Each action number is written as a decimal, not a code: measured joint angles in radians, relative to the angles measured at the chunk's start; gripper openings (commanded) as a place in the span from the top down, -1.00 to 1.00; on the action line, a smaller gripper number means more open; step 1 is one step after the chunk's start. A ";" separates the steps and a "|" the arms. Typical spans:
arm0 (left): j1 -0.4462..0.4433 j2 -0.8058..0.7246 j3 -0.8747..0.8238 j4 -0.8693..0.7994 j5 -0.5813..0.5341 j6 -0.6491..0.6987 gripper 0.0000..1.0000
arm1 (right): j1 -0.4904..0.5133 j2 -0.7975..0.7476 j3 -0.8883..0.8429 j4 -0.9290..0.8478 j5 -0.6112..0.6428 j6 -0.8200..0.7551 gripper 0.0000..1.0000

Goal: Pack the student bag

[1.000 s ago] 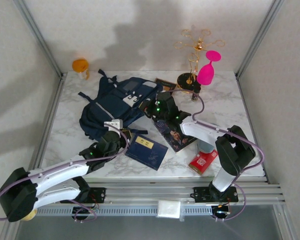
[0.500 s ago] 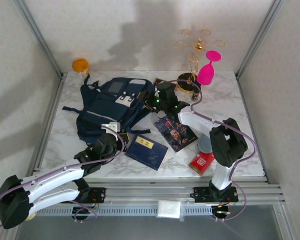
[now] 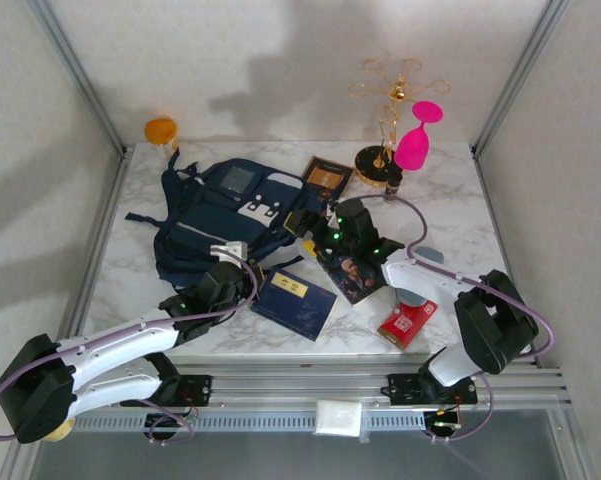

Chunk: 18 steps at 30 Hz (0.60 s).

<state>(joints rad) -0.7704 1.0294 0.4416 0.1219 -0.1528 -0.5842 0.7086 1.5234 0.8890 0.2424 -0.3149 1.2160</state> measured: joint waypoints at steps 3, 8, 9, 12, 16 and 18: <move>0.000 0.000 0.000 0.012 0.002 0.000 1.00 | 0.061 0.051 -0.005 0.066 -0.003 0.077 -0.85; 0.000 0.006 0.011 0.012 0.003 0.001 1.00 | 0.100 0.149 0.006 0.143 0.017 0.170 -0.64; 0.000 0.008 0.013 0.013 0.003 0.001 1.00 | 0.103 0.171 0.017 0.145 0.027 0.182 -0.55; 0.000 0.011 0.014 0.015 0.004 0.001 1.00 | 0.119 0.240 0.056 0.178 0.061 0.203 -0.08; 0.000 0.017 0.015 0.011 0.004 0.001 1.00 | 0.138 0.279 0.080 0.211 0.111 0.199 0.74; 0.000 0.015 0.015 0.002 0.004 0.001 1.00 | 0.138 0.295 0.101 0.210 0.114 0.188 0.96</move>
<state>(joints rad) -0.7700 1.0447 0.4564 0.1238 -0.1486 -0.5835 0.8471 1.8187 0.9897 0.4522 -0.2012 1.4036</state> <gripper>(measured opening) 0.077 0.109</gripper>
